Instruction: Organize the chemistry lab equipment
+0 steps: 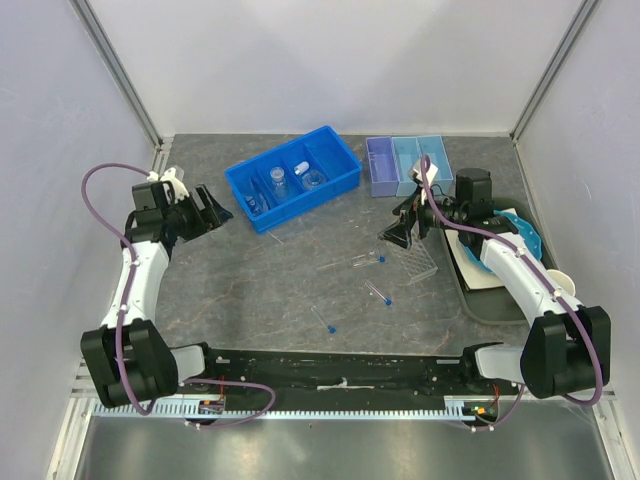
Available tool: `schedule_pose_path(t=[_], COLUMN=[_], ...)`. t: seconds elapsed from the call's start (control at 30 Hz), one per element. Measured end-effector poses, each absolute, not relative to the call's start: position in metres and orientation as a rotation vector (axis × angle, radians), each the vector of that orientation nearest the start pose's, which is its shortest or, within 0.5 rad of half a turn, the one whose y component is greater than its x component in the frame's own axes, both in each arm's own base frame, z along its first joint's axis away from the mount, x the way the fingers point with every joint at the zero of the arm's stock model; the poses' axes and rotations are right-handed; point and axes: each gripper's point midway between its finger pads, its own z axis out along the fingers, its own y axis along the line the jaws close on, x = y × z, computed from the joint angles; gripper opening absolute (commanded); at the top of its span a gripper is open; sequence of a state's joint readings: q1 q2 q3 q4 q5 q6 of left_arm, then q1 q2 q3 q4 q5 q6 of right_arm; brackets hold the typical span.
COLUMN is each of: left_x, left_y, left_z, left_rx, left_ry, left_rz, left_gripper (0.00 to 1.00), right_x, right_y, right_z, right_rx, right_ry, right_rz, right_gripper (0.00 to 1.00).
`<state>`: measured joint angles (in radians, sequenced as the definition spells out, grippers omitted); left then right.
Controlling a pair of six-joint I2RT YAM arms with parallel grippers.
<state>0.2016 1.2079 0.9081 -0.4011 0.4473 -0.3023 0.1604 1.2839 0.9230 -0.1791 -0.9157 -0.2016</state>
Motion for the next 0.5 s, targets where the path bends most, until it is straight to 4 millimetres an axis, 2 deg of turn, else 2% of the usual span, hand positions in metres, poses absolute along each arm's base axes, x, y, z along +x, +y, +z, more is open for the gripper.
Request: schedule_pose_path(t=[0.17, 0.23, 0.27, 0.37, 0.5], left_x=[0.347, 0.352, 0.355, 0.364, 0.381], left_y=[-0.012, -0.004, 0.001, 0.014, 0.028], left_z=[0.165, 0.166, 0.167, 0.177, 0.198], left_rx=[-0.355, -0.373, -0.382, -0.385, -0.367], left_ry=[2.248, 2.25, 2.248, 2.234, 2.204], left_rz=[-0.52, -0.468, -0.436, -0.358, -0.279], left_gripper=[0.81, 0.76, 0.71, 0.67, 0.68], right_x=[0.308, 0.307, 0.307, 0.307, 0.306], right_y=[0.185, 0.185, 0.185, 0.185, 0.185], right_z=[0.2, 0.199, 0.199, 0.198, 0.197], right_rx=[-0.882, -0.883, -0.883, -0.888, -0.892], right_ry=[1.821, 1.826, 1.826, 1.825, 1.832], right_rz=[0.933, 0.935, 0.935, 0.932, 0.933], right_gripper=[0.98, 0.98, 0.98, 0.98, 0.98])
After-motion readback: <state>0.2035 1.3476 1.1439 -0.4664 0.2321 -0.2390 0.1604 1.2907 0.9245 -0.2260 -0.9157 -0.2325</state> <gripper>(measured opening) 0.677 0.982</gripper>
